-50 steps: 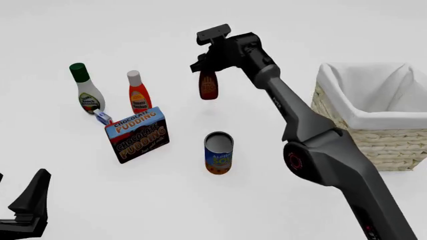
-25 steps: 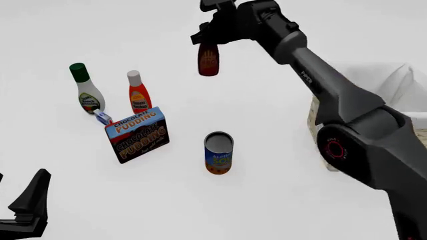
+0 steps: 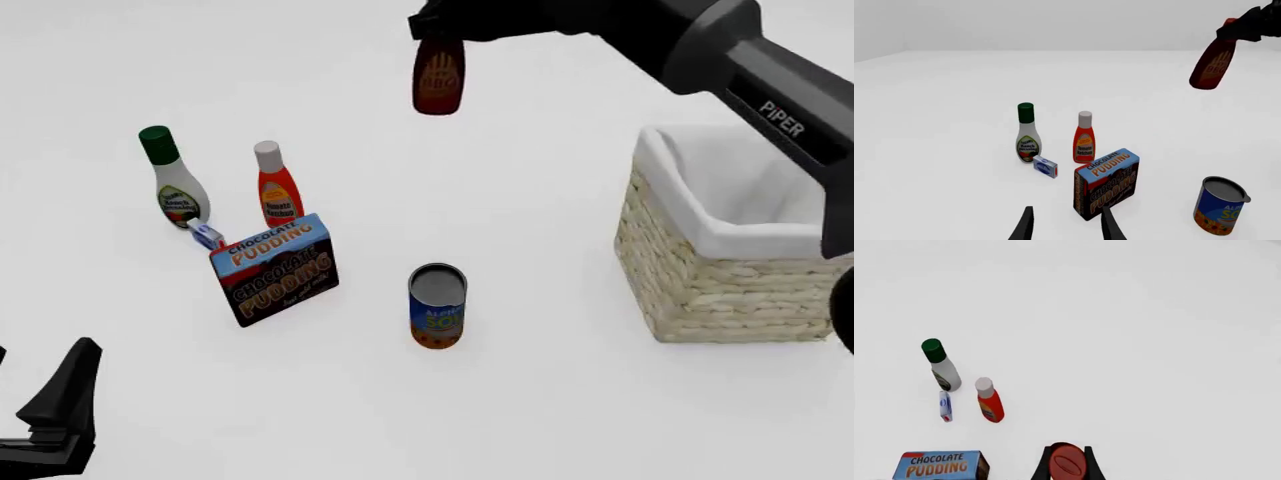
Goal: Pick the bbq sauce and place it in the basket.
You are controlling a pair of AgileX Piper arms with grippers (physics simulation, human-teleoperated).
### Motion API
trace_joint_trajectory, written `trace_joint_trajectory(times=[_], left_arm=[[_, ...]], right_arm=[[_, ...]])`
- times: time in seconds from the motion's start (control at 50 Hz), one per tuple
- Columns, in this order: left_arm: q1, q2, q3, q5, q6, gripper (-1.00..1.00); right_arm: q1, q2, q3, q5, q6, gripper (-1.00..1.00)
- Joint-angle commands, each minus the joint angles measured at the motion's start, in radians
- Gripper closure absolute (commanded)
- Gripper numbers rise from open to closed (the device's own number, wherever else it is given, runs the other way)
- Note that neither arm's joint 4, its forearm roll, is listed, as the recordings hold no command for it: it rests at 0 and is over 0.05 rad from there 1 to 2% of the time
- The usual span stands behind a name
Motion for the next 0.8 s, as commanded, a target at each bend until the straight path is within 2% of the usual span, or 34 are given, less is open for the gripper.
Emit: trace_joint_trajectory(times=[0.02, 0.8], left_arm=[[0.0, 0.0, 0.0, 0.0, 0.0, -1.0], [0.0, 0.0, 0.0, 0.0, 0.0, -1.0]], right_arm=[[-0.02, -0.126, 0.097, -0.021, -0.003, 1.0], [-0.151, -0.394, 0.326, -0.03, -0.041, 1.0]])
